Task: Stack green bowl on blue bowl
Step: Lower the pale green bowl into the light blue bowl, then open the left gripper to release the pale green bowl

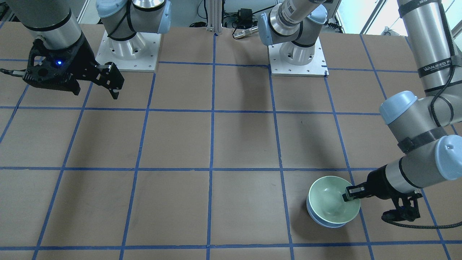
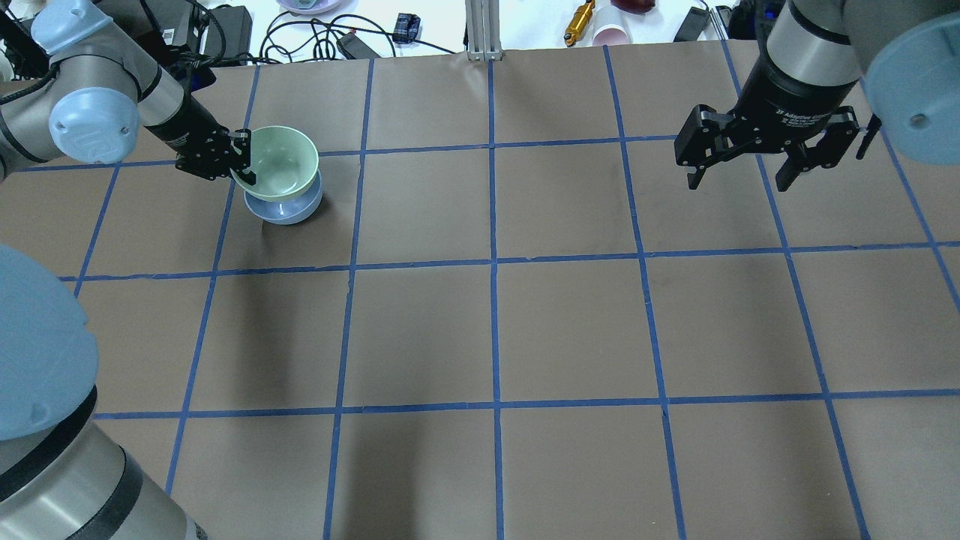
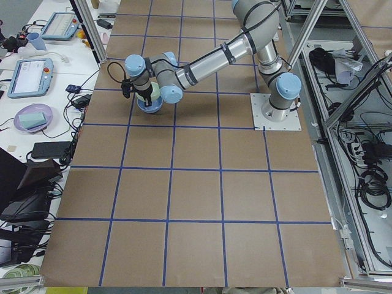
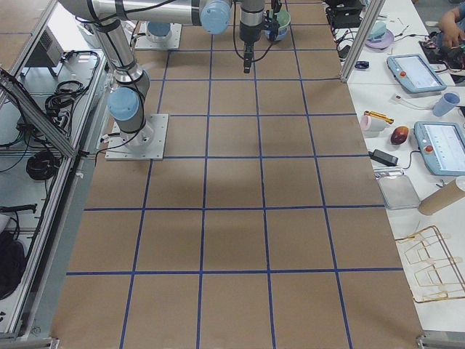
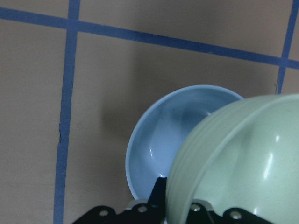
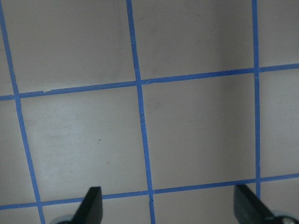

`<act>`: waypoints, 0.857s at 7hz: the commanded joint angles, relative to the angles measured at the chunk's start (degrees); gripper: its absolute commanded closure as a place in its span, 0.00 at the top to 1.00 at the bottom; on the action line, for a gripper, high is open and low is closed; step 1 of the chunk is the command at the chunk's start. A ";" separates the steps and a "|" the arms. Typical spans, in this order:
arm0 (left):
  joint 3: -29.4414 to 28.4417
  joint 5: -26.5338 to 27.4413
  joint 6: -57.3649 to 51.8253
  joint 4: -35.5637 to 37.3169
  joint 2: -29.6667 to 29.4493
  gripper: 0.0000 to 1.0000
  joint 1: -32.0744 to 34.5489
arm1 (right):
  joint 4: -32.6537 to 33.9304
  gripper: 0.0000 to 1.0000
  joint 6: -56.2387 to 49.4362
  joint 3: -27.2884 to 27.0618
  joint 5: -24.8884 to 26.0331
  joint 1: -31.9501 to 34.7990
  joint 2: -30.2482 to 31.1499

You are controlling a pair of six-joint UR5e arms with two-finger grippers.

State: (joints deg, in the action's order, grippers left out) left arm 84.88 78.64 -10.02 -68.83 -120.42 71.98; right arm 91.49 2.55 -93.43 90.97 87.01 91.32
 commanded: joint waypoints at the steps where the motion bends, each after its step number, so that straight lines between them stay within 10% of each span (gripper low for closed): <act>1: 0.11 0.03 0.00 0.01 -0.26 0.53 -0.09 | 0.00 1.00 0.00 0.00 0.00 0.00 0.00; 2: 0.11 0.03 0.00 0.01 -0.26 0.98 -0.09 | 0.00 1.00 0.00 0.00 0.00 0.00 0.00; 6: -0.68 0.20 0.08 -1.04 2.46 1.00 -0.17 | 0.00 1.00 0.00 0.00 0.00 0.00 0.00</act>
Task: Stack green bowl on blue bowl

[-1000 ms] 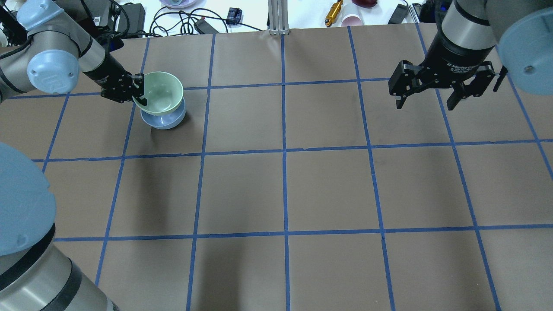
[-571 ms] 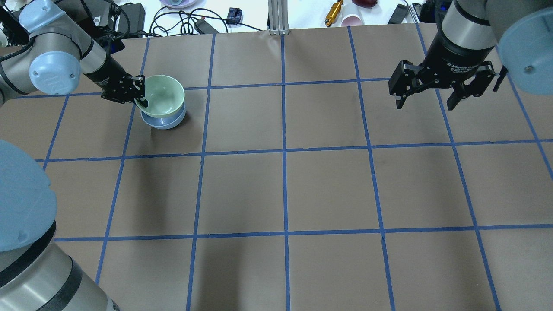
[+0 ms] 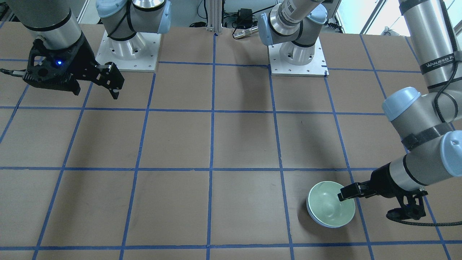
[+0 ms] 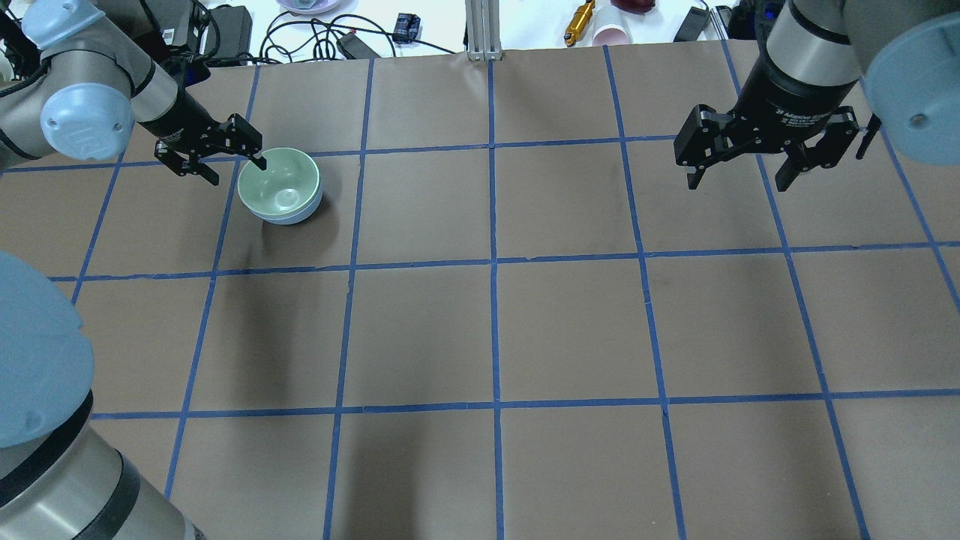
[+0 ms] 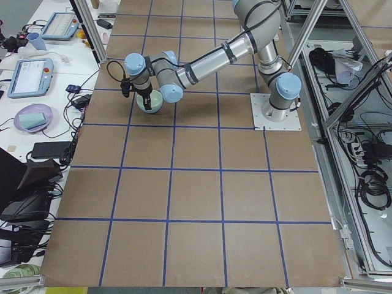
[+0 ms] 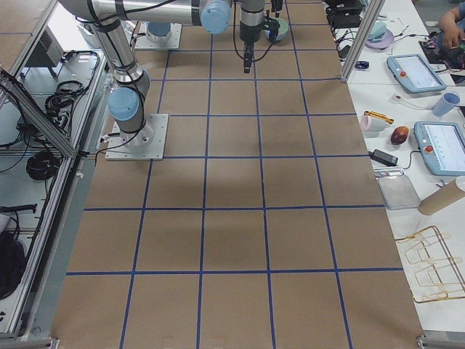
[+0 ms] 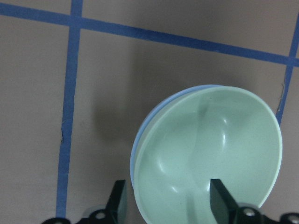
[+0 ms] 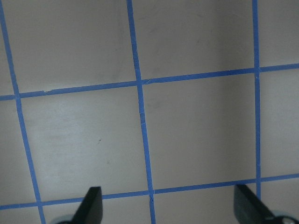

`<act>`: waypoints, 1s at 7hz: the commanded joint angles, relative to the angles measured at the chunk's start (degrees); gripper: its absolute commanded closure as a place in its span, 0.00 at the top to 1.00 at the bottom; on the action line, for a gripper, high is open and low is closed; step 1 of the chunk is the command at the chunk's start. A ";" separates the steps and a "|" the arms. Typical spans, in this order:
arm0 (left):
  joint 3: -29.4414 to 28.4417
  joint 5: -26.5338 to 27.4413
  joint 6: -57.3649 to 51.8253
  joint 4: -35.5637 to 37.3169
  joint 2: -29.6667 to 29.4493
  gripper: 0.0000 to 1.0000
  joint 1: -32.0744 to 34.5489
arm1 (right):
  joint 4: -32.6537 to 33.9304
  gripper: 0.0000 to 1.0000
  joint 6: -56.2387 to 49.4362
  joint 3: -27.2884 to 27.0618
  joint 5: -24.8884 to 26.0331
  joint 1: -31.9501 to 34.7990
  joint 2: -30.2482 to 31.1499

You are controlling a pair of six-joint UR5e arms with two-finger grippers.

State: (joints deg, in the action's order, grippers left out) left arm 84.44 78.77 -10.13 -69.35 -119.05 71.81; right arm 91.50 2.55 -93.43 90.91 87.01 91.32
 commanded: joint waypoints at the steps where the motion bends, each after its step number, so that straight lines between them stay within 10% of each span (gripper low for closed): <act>1: -0.50 0.07 0.80 -1.40 2.49 1.00 1.13 | 0.00 1.00 0.00 0.00 0.06 0.00 0.00; 7: 0.37 10.51 5.99 -7.37 17.60 1.00 17.03 | 0.00 1.00 0.00 0.00 0.06 0.00 0.00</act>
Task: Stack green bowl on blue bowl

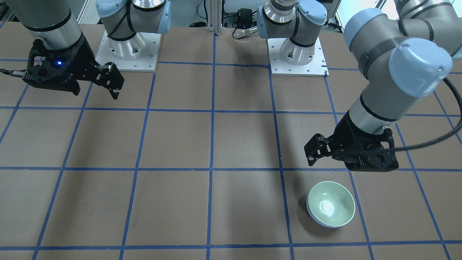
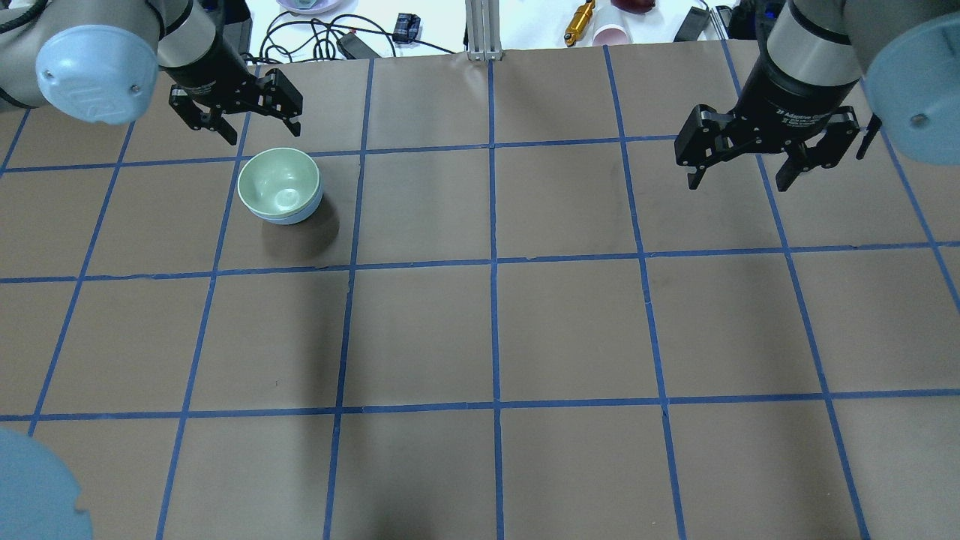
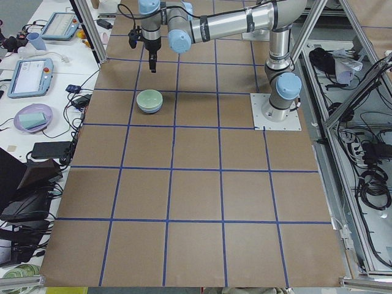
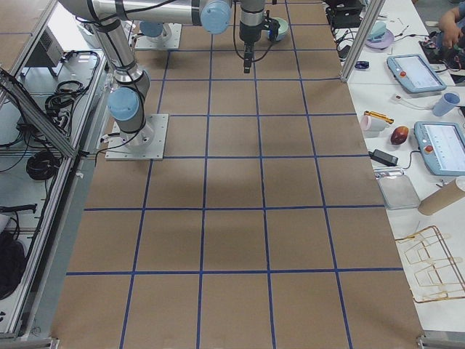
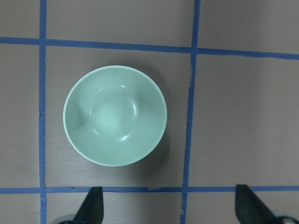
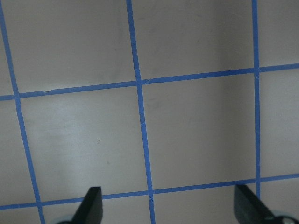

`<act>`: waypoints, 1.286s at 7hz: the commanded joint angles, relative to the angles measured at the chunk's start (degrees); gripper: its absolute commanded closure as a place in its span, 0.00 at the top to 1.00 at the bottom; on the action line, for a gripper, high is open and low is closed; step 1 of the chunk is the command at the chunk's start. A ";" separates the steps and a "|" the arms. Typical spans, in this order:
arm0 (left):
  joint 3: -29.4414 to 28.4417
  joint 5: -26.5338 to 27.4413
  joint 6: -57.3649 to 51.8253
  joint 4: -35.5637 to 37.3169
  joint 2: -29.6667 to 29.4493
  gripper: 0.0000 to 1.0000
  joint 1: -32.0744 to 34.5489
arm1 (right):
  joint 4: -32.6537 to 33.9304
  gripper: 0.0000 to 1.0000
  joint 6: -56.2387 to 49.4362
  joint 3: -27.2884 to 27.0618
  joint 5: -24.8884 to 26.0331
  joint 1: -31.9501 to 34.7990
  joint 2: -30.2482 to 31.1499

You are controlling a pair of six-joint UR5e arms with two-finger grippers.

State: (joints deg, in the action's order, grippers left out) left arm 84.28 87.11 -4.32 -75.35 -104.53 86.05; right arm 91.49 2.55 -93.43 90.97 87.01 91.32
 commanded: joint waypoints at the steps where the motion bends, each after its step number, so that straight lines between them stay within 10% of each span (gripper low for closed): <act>1: 0.36 2.71 0.11 -4.08 5.63 1.00 3.59 | 0.00 1.00 0.00 0.00 0.00 0.00 0.00; 9: 3.08 2.63 -0.07 -10.08 12.60 1.00 3.60 | 0.00 1.00 0.00 0.00 0.00 0.00 0.00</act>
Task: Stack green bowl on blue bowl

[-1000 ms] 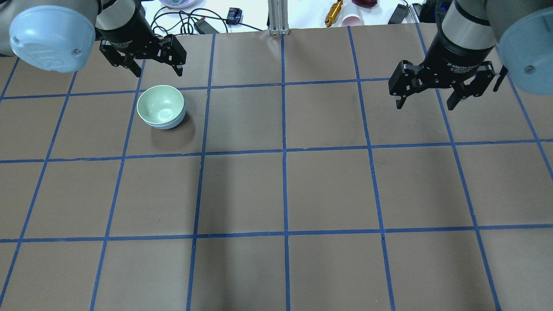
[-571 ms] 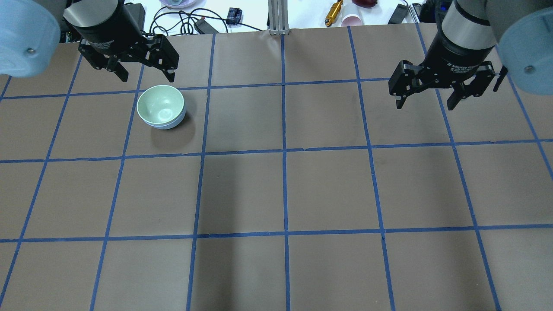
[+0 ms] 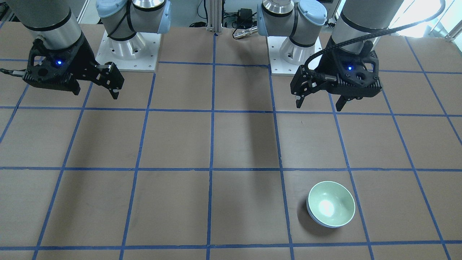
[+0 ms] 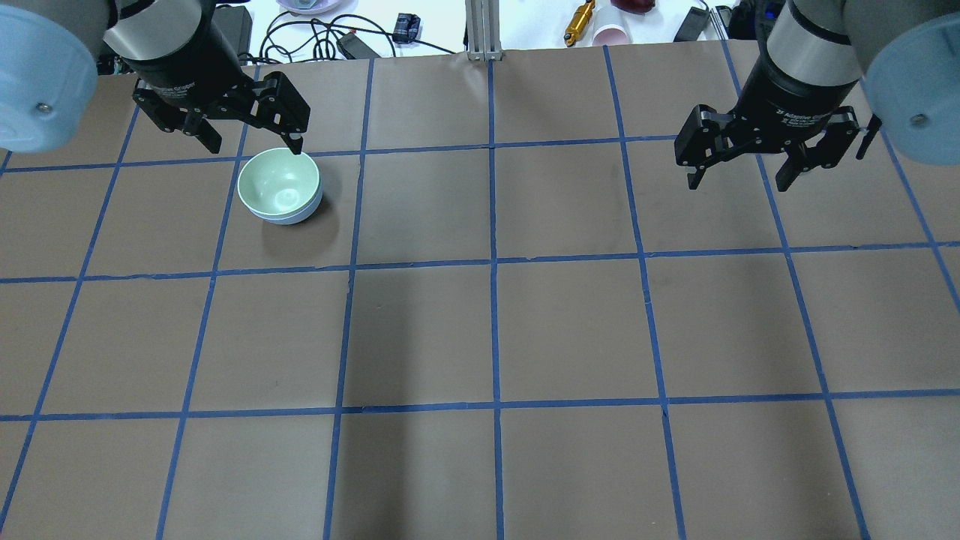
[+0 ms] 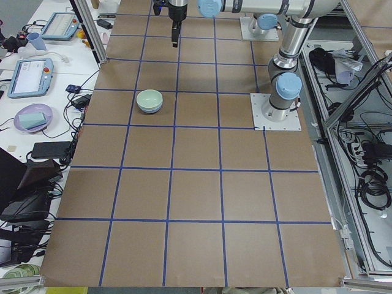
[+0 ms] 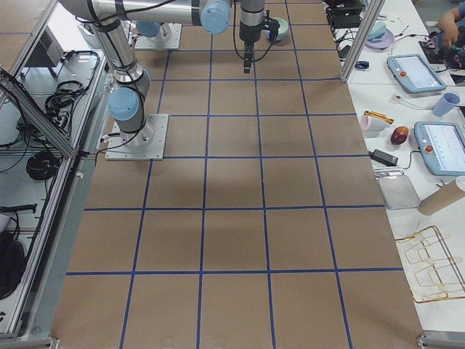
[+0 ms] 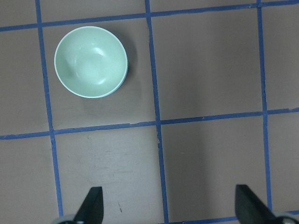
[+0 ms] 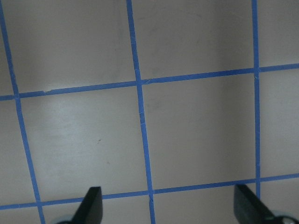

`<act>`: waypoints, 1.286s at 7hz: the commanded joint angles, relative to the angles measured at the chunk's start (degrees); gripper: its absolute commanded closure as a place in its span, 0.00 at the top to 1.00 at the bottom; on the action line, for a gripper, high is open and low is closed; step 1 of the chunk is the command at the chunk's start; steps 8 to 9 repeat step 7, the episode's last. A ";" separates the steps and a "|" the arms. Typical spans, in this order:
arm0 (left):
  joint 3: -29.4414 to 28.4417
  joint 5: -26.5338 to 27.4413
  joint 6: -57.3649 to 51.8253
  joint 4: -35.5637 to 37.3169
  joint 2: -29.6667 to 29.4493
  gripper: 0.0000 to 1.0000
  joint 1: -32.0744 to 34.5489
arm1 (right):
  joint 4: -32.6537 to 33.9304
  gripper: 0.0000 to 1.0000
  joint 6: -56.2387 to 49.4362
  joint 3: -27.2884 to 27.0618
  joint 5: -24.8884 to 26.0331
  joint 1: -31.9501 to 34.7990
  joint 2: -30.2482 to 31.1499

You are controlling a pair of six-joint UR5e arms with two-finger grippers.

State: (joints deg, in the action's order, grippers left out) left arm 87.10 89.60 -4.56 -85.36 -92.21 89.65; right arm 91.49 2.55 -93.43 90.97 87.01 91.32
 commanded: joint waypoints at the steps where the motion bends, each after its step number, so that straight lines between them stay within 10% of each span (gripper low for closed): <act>1: 0.27 0.22 0.17 -0.07 0.36 1.00 0.00 | 0.00 1.00 0.00 0.00 0.00 0.00 0.00; 9: 0.27 0.22 0.17 -0.60 0.63 1.00 0.00 | 0.00 1.00 0.00 0.00 0.00 0.00 0.00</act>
